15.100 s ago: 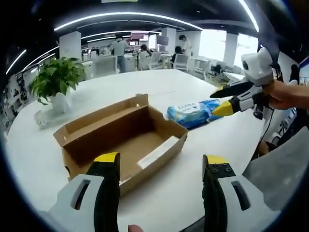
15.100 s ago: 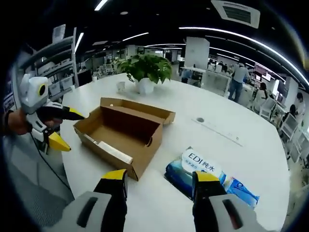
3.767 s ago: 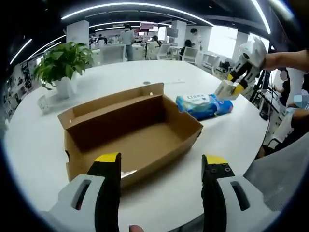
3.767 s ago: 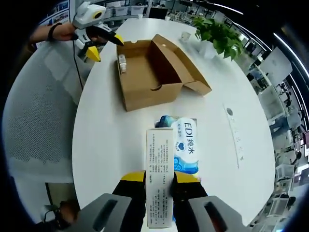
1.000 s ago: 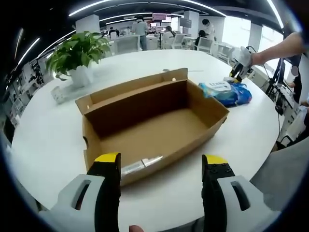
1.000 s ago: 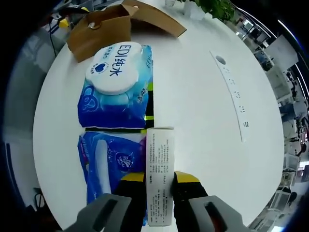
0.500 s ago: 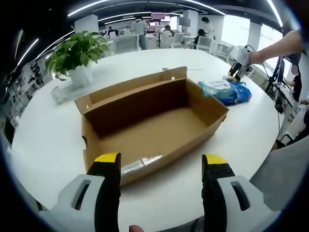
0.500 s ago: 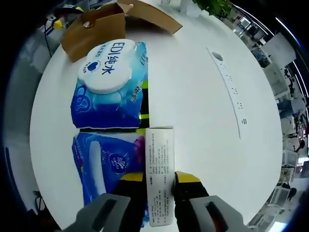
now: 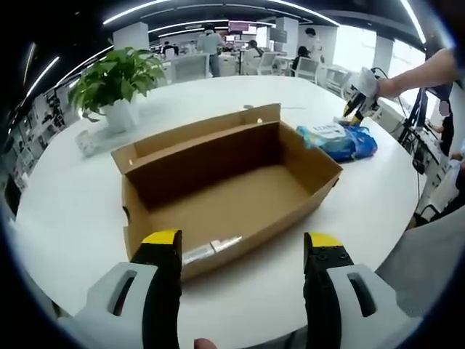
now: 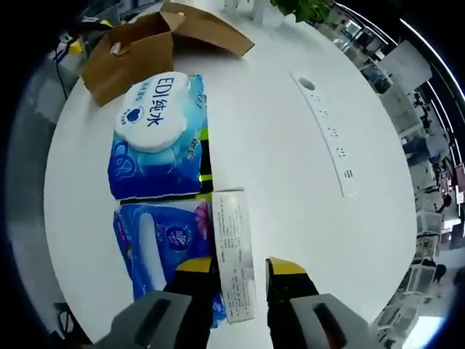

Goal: Operate the shoe box by opening the lid, removing the specified soft item, and placing it in the target area until the item is outside and the box remains undamaged.

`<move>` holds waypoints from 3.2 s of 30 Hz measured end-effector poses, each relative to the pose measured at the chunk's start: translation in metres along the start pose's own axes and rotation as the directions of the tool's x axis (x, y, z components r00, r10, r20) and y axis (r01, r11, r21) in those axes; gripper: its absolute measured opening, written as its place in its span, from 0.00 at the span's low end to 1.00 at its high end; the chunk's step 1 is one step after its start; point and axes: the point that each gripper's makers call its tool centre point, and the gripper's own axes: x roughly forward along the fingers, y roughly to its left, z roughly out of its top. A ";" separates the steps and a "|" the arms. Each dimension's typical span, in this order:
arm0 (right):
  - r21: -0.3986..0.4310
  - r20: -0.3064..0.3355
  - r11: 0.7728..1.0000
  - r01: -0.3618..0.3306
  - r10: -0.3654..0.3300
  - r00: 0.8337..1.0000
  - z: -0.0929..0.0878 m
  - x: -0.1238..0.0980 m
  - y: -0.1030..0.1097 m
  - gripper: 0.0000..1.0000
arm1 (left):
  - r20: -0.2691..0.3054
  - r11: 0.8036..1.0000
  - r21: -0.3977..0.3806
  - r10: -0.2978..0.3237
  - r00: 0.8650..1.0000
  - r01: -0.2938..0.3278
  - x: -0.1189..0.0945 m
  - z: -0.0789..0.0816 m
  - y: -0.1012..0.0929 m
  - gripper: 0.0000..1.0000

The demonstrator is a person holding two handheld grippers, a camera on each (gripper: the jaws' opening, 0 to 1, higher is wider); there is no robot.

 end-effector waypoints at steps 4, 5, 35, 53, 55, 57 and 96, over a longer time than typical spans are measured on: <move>0.091 0.029 0.996 0.018 -0.021 0.999 0.006 -0.012 -0.002 0.25 | 0.012 1.000 -0.002 -0.009 1.000 0.009 -0.001 0.004 -0.003 0.67; 0.120 0.045 0.992 0.028 -0.034 0.998 0.011 -0.016 -0.003 0.25 | 0.014 1.000 -0.002 -0.011 1.000 0.011 -0.001 0.004 -0.004 0.67; 0.511 0.399 0.856 -0.086 -0.147 0.905 0.122 -0.075 0.059 0.28 | 0.101 0.998 -0.023 -0.055 0.993 0.057 -0.008 0.026 -0.015 0.67; 0.655 0.529 0.727 -0.206 -0.246 0.812 0.151 -0.088 0.106 0.30 | 0.102 0.994 0.022 -0.107 0.989 0.105 -0.008 0.028 -0.033 0.66; 0.663 0.541 0.716 -0.218 -0.257 0.801 0.155 -0.088 0.115 0.30 | 0.101 0.994 0.025 -0.111 0.989 0.109 -0.008 0.028 -0.035 0.66; 0.673 0.552 0.702 -0.232 -0.268 0.789 0.159 -0.086 0.121 0.31 | 0.100 0.993 0.025 -0.113 0.988 0.111 -0.008 0.028 -0.036 0.66; 0.700 0.616 0.632 -0.332 -0.301 0.728 0.202 -0.056 0.231 0.39 | 0.086 0.984 0.069 -0.169 0.982 0.163 -0.006 0.025 -0.055 0.66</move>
